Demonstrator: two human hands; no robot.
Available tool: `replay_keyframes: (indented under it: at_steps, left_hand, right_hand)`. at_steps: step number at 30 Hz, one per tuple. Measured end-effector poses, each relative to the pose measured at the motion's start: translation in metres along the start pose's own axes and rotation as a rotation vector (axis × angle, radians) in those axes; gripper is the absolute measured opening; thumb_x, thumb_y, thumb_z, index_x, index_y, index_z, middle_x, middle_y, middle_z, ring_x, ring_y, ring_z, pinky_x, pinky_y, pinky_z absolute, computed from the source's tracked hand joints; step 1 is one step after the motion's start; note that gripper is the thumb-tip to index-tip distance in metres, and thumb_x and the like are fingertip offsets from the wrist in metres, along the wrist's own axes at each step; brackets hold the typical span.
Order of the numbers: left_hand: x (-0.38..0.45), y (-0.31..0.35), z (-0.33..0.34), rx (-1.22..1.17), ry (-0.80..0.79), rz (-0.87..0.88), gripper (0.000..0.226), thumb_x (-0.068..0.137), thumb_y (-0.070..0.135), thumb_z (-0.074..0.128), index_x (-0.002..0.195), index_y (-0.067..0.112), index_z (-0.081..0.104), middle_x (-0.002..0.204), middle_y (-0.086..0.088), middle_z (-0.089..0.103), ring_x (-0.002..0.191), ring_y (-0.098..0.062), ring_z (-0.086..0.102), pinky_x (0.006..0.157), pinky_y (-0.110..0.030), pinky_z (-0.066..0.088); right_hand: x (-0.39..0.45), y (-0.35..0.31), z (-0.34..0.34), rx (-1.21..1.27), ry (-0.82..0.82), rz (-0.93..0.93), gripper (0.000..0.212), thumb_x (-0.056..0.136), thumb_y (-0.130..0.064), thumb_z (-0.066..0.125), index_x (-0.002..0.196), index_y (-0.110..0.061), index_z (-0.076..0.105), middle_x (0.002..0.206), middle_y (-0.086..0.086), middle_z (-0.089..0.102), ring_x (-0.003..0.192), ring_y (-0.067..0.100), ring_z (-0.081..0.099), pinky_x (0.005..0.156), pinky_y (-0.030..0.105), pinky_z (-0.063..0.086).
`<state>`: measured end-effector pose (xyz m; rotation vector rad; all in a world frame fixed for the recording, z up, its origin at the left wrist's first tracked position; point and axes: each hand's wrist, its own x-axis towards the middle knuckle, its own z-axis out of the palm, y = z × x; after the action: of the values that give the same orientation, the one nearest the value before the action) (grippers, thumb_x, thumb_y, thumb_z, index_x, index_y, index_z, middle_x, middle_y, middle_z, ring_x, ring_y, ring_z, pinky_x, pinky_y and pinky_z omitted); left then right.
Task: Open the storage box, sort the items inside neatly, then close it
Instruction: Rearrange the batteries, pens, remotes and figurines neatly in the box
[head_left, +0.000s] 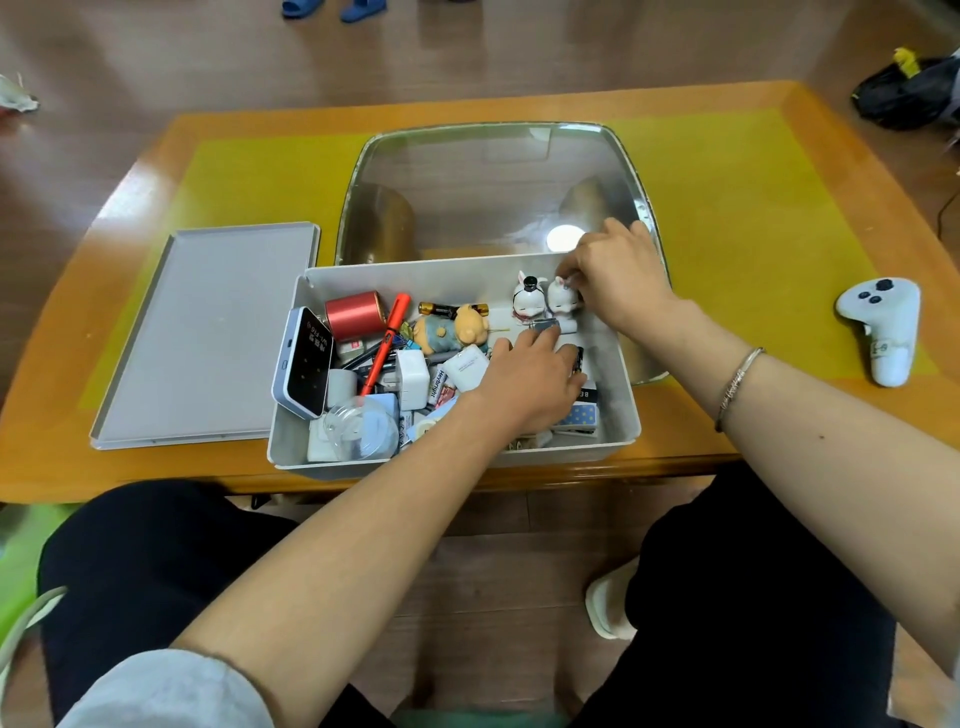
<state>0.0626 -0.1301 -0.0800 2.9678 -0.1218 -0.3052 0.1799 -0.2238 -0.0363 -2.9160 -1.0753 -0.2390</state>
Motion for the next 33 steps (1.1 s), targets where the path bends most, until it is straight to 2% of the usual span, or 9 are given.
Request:
replay_keyframes:
  at_steps: [2,5,7,11,16,20,24,29,33]
  left_hand:
    - [-0.002,-0.003,-0.002,0.009,0.105,-0.018,0.04,0.1,0.037,0.032,0.13,0.016,0.048,0.137,-0.011,0.045,0.123,-0.031,0.04,0.095,-0.045,0.032]
    - [-0.002,-0.015,-0.008,-0.014,0.381,-0.119,0.027,0.096,0.025,0.041,0.117,0.013,0.05,0.113,-0.009,0.057,0.101,-0.029,0.049,0.08,-0.038,0.034]
    - [0.002,-0.026,-0.012,-0.039,0.446,-0.213,0.031,0.093,0.018,0.045,0.124,0.014,0.047,0.11,-0.008,0.058,0.098,-0.029,0.05,0.078,-0.037,0.033]
    - [0.017,-0.04,-0.017,0.015,0.419,-0.27,0.044,0.091,0.011,0.049,0.133,0.022,0.042,0.109,-0.006,0.061,0.1,-0.03,0.052,0.075,-0.037,0.029]
    - [0.032,-0.044,-0.019,-0.035,0.435,-0.228,0.029,0.095,0.02,0.051,0.124,0.017,0.047,0.107,-0.006,0.065,0.098,-0.032,0.057,0.073,-0.036,0.024]
    - [0.038,-0.042,-0.023,-0.054,0.461,-0.215,0.027,0.094,0.023,0.054,0.118,0.013,0.046,0.098,-0.008,0.066,0.092,-0.032,0.058,0.069,-0.034,0.025]
    - [0.04,-0.041,-0.022,-0.041,0.466,-0.21,0.028,0.094,0.024,0.055,0.117,0.012,0.045,0.096,-0.009,0.065,0.091,-0.032,0.058,0.068,-0.035,0.025]
    - [0.034,-0.041,-0.021,-0.037,0.432,-0.203,0.03,0.095,0.022,0.052,0.122,0.014,0.043,0.105,-0.01,0.064,0.097,-0.033,0.057,0.072,-0.036,0.028]
    - [0.019,-0.036,-0.021,-0.112,0.469,-0.218,0.029,0.093,0.011,0.048,0.122,0.011,0.045,0.111,-0.01,0.057,0.1,-0.032,0.054,0.077,-0.039,0.038]
  right_hand:
    - [-0.002,0.003,0.0,0.011,0.009,0.007,0.023,0.087,-0.015,0.06,0.106,-0.022,0.07,0.108,0.003,0.067,0.107,0.027,0.046,0.086,0.036,0.027]
    - [-0.003,0.005,-0.002,0.004,0.032,0.002,0.021,0.087,-0.022,0.062,0.106,-0.024,0.07,0.107,0.002,0.067,0.105,0.027,0.047,0.084,0.036,0.028]
    - [-0.004,0.004,-0.002,0.002,0.043,-0.004,0.021,0.085,-0.029,0.063,0.105,-0.024,0.07,0.107,0.003,0.067,0.104,0.028,0.048,0.084,0.037,0.029]
    - [-0.003,0.001,-0.002,-0.006,0.021,-0.005,0.026,0.083,-0.033,0.066,0.106,-0.024,0.07,0.109,0.004,0.065,0.106,0.027,0.048,0.087,0.038,0.029]
    - [-0.002,0.0,0.0,-0.024,0.002,-0.009,0.024,0.083,-0.03,0.068,0.106,-0.023,0.07,0.109,0.004,0.064,0.107,0.028,0.047,0.088,0.038,0.029]
    - [-0.001,-0.001,0.001,-0.024,0.004,-0.009,0.023,0.084,-0.028,0.068,0.106,-0.024,0.07,0.109,0.003,0.064,0.106,0.027,0.047,0.087,0.038,0.028]
    - [-0.001,0.0,0.001,-0.014,0.005,-0.003,0.022,0.085,-0.027,0.067,0.106,-0.023,0.07,0.109,0.002,0.064,0.106,0.027,0.046,0.086,0.038,0.028]
    - [-0.005,0.002,-0.001,0.021,0.02,0.005,0.024,0.083,-0.023,0.068,0.107,-0.023,0.07,0.109,0.002,0.065,0.105,0.027,0.047,0.084,0.035,0.027]
    - [-0.009,0.006,-0.003,0.011,0.035,0.013,0.024,0.085,-0.023,0.067,0.108,-0.023,0.069,0.111,0.002,0.065,0.105,0.028,0.047,0.083,0.036,0.026]
